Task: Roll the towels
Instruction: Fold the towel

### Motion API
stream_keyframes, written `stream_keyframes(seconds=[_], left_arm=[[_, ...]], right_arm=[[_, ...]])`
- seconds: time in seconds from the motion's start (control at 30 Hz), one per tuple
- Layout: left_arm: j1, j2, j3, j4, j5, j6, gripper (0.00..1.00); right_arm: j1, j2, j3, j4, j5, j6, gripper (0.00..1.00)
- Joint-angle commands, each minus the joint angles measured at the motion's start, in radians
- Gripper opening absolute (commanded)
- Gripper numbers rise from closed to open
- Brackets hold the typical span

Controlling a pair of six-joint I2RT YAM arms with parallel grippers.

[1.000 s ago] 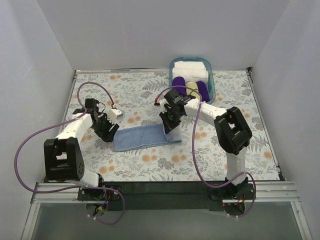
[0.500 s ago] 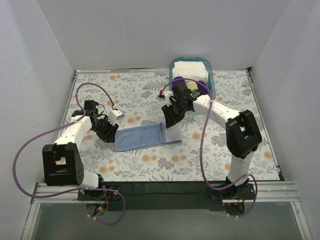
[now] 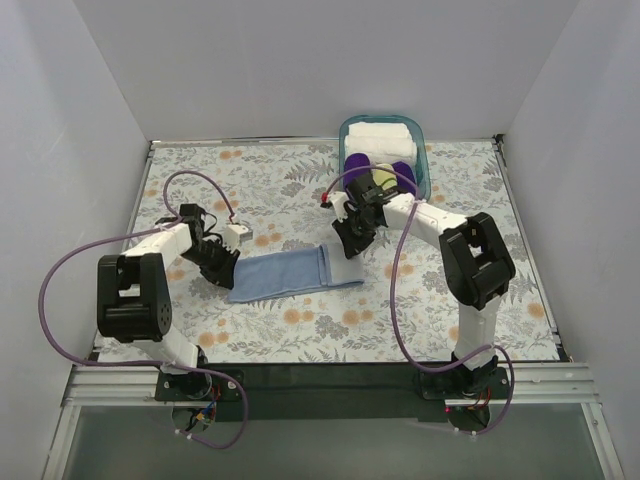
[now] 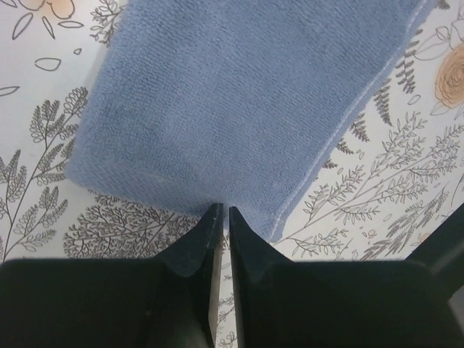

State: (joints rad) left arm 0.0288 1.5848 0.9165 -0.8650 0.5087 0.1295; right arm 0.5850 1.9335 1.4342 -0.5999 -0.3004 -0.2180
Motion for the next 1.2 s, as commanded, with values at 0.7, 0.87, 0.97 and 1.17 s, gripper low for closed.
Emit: stream_keyframes(seconds=[0.7, 0.87, 0.97, 1.17], left_arm=[[-0.006, 0.361, 0.642, 0.006, 0.09, -0.059, 0.32], [-0.012, 0.227, 0.486, 0.05, 0.091, -0.12, 0.32], [-0.013, 0.173, 0.377, 0.125, 0.125, -0.235, 0.33], [-0.081, 0.236, 0.34, 0.169, 0.073, -0.277, 0.25]], right_arm=[[0.096, -0.194, -0.103, 0.011, -0.382, 0.106, 0.38], [0.067, -0.189, -0.141, 0.006, -0.253, 0.043, 0.37], [0.065, -0.145, -0.143, 0.012, -0.253, 0.037, 0.36], [0.07, -0.029, -0.141, 0.035, -0.304, 0.049, 0.34]])
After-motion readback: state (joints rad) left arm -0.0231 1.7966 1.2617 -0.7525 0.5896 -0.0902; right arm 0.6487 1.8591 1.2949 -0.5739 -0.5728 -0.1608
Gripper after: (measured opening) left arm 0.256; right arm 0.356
